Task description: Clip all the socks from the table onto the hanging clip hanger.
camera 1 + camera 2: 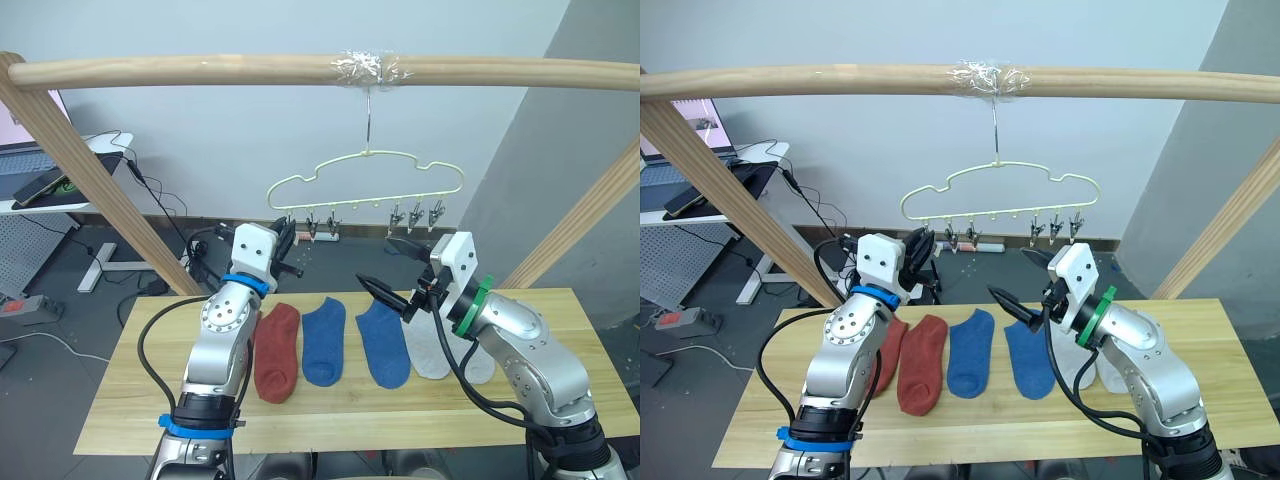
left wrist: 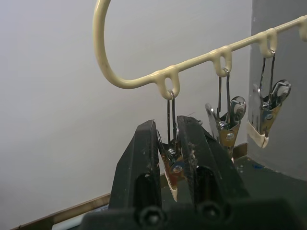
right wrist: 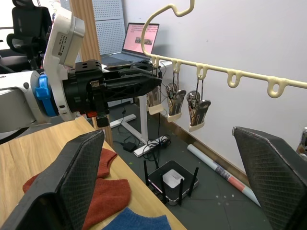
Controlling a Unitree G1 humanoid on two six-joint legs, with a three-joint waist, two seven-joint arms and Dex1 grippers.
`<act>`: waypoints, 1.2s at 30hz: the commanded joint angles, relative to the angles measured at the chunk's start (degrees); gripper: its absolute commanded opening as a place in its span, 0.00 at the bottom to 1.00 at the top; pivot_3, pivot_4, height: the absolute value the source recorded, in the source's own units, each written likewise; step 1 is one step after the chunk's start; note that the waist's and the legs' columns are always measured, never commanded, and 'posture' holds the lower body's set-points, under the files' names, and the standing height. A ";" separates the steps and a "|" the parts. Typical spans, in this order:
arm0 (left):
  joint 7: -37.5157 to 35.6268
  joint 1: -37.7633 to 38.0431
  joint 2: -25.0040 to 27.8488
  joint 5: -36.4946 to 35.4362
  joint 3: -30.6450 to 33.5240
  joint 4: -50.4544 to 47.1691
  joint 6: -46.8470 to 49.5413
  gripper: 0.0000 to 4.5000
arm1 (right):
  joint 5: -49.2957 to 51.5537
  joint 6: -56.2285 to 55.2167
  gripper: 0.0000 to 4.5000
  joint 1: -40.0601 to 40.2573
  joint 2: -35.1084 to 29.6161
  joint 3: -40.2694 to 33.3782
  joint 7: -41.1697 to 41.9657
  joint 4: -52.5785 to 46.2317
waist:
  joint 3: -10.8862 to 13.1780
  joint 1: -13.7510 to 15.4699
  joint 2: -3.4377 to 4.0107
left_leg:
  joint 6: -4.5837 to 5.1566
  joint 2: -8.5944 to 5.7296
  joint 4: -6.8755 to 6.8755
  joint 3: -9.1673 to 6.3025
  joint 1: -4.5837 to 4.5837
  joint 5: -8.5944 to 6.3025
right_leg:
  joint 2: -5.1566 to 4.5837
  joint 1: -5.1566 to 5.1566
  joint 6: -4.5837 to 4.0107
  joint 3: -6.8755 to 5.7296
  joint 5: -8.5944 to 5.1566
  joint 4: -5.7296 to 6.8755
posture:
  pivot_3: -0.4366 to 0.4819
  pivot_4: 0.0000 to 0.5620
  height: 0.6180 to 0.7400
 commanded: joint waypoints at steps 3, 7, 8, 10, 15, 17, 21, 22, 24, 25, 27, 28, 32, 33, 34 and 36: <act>-1.18 0.15 0.32 -1.15 0.67 -2.72 -0.70 0.08 | 0.08 -0.41 1.00 -0.42 -0.15 -1.05 -0.48 -0.89 | 0.00 0.00 0.00 | 0.00 0.00 0.00 0.00 0.00 0.00 | 0.00 0.00 0.00 0.00 0.00 0.00 | 0.37 0.22 1.00; -1.35 0.28 0.13 -1.19 0.77 -2.89 -0.42 0.08 | -0.01 -0.35 1.00 -0.17 -0.32 -1.25 -0.58 -0.86 | 0.00 0.00 0.00 | 0.00 0.00 0.00 0.00 0.00 0.00 | 0.00 0.00 0.00 0.01 0.00 0.00 | 0.37 0.22 1.00; -1.31 0.35 0.12 -1.12 0.74 -2.99 -0.32 0.08 | -0.02 -0.29 1.00 -0.09 -0.37 -1.36 -0.64 -0.82 | 0.00 0.00 0.00 | 0.00 0.00 0.00 0.00 0.00 0.00 | 0.00 0.00 0.00 0.01 0.00 0.00 | 0.37 0.22 1.00; -1.12 0.47 0.19 -1.01 0.72 -3.26 0.31 0.08 | -0.09 0.07 1.00 -0.01 -0.46 -1.72 -1.05 -0.57 | 0.00 0.00 0.00 | 0.00 0.00 0.00 0.00 0.00 0.00 | 0.00 0.00 0.00 0.01 0.00 0.00 | 0.37 0.22 1.00; -1.46 1.69 1.26 -1.03 1.13 -5.31 2.05 0.08 | -0.52 6.68 1.00 0.33 0.11 -6.56 -8.25 2.76 | 0.00 0.03 0.00 | 0.00 0.00 0.00 0.01 0.00 0.00 | 0.00 0.00 0.00 0.02 0.00 0.01 | 0.39 0.21 1.00; -1.77 2.12 1.78 -1.29 1.23 -6.30 2.97 0.08 | -1.73 8.80 1.00 0.74 -0.52 -7.44 -9.85 4.11 | 0.00 0.07 0.01 | 0.00 0.00 0.00 0.00 0.00 0.00 | 0.00 0.00 -0.01 0.03 0.01 0.02 | 0.39 0.21 1.00; -2.38 2.23 2.88 -1.77 1.12 -7.73 5.11 0.08 | -6.54 9.76 1.00 3.06 -3.70 -6.07 -10.83 8.35 | -0.01 0.05 0.01 | 0.00 0.00 -0.02 0.02 0.00 0.00 | 0.00 -0.02 -0.02 0.02 0.01 0.02 | 0.40 0.22 1.00; -2.47 2.10 3.04 -1.97 1.12 -7.93 5.62 0.08 | -7.22 9.76 1.00 3.35 -3.86 -6.01 -11.19 9.35 | -0.01 -0.03 0.01 | 0.00 0.00 -0.02 0.04 0.00 0.00 | 0.00 -0.02 -0.02 0.03 0.01 0.02 | 0.40 0.22 1.00; -2.64 1.77 3.26 -2.13 1.15 -8.11 6.42 0.08 | -9.27 10.23 1.00 3.77 -4.25 -5.40 -12.03 12.94 | -0.01 -0.07 0.01 | 0.01 0.00 -0.01 0.11 0.01 0.00 | 0.00 -0.03 -0.02 0.09 0.01 0.03 | 0.40 0.22 1.00; -2.66 1.58 3.24 -2.18 1.22 -8.16 6.79 0.08 | -10.47 9.67 1.00 3.68 -4.41 -5.03 -12.31 15.17 | -0.01 -0.07 0.01 | 0.01 0.01 0.00 0.12 0.01 0.00 | 0.00 -0.02 -0.02 0.08 0.01 0.04 | 0.40 0.23 1.00; -2.70 1.32 3.19 -2.29 1.30 -8.20 7.37 0.08 | -12.34 8.40 1.00 3.25 -4.87 -4.09 -11.95 18.99 | -0.01 -0.02 0.01 | 0.01 0.01 0.00 0.12 0.02 0.00 | 0.01 -0.02 -0.02 0.08 0.01 0.04 | 0.40 0.23 1.00; -2.71 1.27 3.18 -2.33 1.36 -8.19 7.61 0.08 | -12.94 7.89 1.00 2.50 -4.59 -4.35 -12.32 21.74 | -0.01 -0.02 0.02 | 0.01 0.01 0.01 0.12 0.02 0.00 | 0.01 -0.01 -0.02 0.08 0.01 0.05 | 0.40 0.23 1.00; -2.78 1.19 3.23 -2.41 1.49 -8.45 8.30 0.08 | -14.38 7.38 1.00 -0.31 -4.41 -5.07 -12.42 29.87 | 0.01 -0.14 0.03 | 0.02 0.02 0.01 0.21 0.04 0.00 | 0.02 -0.02 -0.03 0.15 0.02 0.05 | 0.41 0.24 1.00; -2.85 1.20 3.34 -2.36 1.51 -8.48 8.48 0.08 | -14.37 7.19 1.00 -0.82 -4.33 -5.08 -11.91 31.36 | 0.00 -0.14 0.03 | 0.02 0.02 0.01 0.20 0.04 0.00 | 0.03 -0.02 -0.03 0.15 0.02 0.05 | 0.41 0.24 1.00; -2.92 1.27 3.45 -2.32 1.56 -8.55 8.61 0.08 | -14.53 7.21 1.00 -1.19 -4.29 -4.98 -11.63 32.80 | 0.00 -0.10 0.03 | 0.02 0.03 0.01 0.19 0.04 0.00 | 0.04 -0.02 -0.03 0.14 0.02 0.05 | 0.42 0.25 1.00; -3.03 1.46 3.58 -2.27 1.63 -8.73 8.85 0.08 | -15.00 7.08 1.00 -1.72 -4.17 -4.76 -11.23 35.22 | 0.00 -0.10 0.03 | 0.02 0.04 0.00 0.18 0.04 0.00 | 0.05 -0.02 -0.03 0.14 0.02 0.05 | 0.42 0.25 1.00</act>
